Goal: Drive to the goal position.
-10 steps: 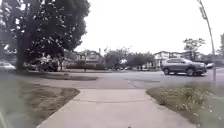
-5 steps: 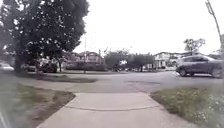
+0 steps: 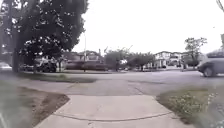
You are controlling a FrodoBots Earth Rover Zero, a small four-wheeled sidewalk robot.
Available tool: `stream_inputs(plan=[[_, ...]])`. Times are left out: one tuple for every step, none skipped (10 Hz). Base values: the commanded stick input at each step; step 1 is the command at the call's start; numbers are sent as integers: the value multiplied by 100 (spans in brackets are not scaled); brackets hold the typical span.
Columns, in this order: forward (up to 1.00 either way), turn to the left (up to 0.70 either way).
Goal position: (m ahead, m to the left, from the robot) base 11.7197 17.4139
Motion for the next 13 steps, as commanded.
stream_inputs(plan=[[70, 0], [70, 0], [70, 0], [70, 0], [70, 0], [70, 0], [70, 0], [70, 0], [70, 0], [70, 0], [70, 0], [70, 0], [70, 0]])
